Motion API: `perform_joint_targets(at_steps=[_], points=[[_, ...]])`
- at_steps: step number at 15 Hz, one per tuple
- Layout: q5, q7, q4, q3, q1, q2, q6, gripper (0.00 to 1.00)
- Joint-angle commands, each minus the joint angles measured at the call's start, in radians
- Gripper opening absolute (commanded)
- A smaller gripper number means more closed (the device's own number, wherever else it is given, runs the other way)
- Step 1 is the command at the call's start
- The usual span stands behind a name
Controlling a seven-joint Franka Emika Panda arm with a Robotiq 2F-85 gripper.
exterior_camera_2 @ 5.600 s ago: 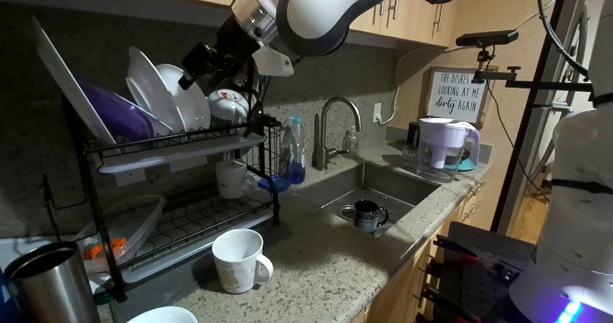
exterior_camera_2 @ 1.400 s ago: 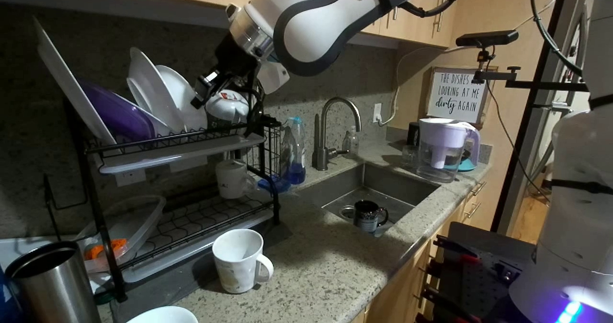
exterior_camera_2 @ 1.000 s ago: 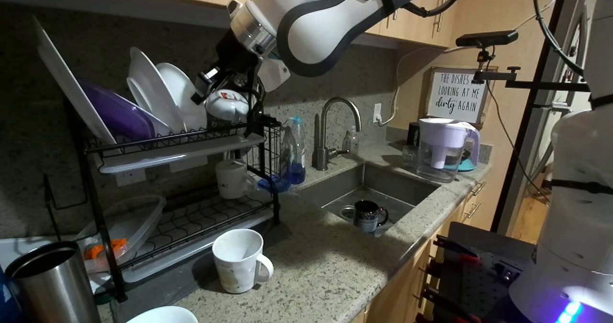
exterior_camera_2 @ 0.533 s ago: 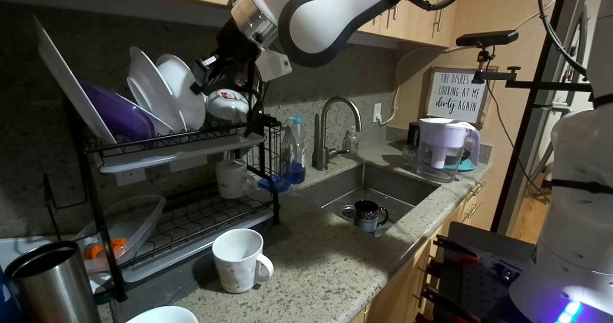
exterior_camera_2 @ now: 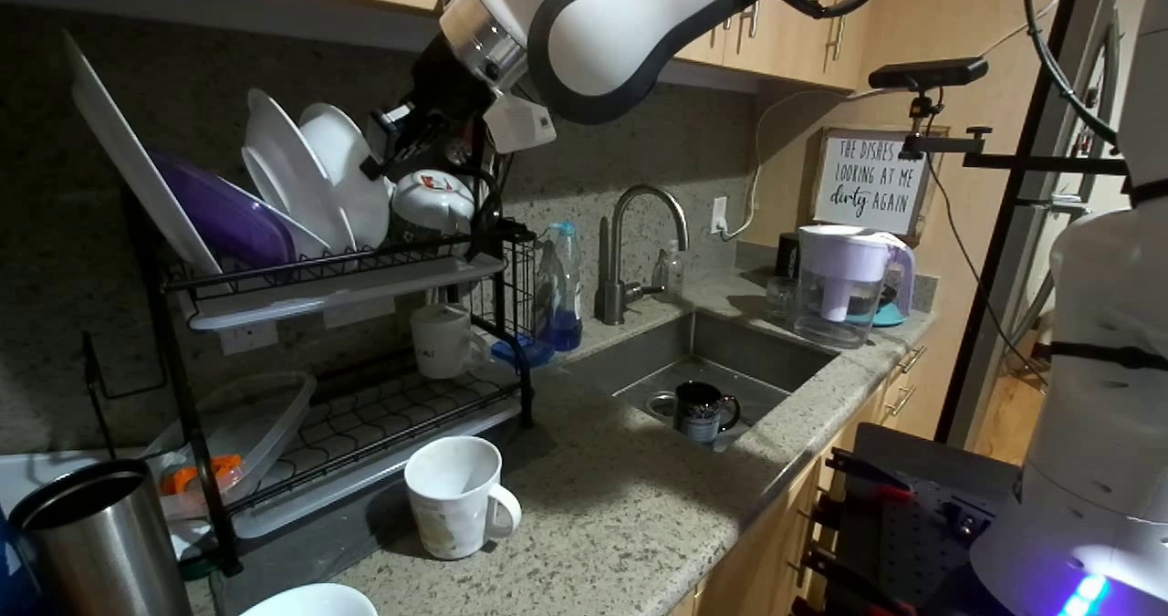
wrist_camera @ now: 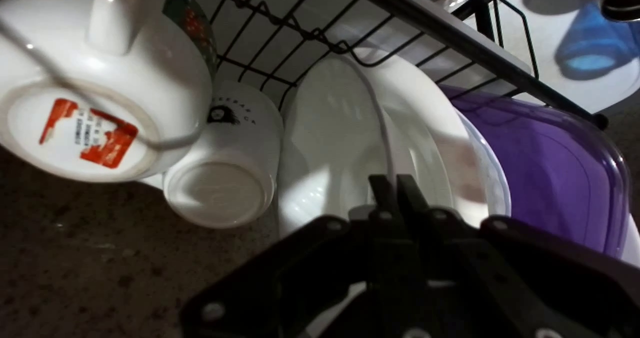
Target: Move the bowl from the dish rack to the counter
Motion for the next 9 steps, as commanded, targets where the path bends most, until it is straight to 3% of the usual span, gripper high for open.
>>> perform_joint_targets(at_steps=[1,9], points=[[0.034,0.004,-0.007,0.001,-0.009,-0.034,-0.023,0.05],[0.091,-0.012,-0.005,0.014,-0.002,-0.057,-0.101,0.05]])
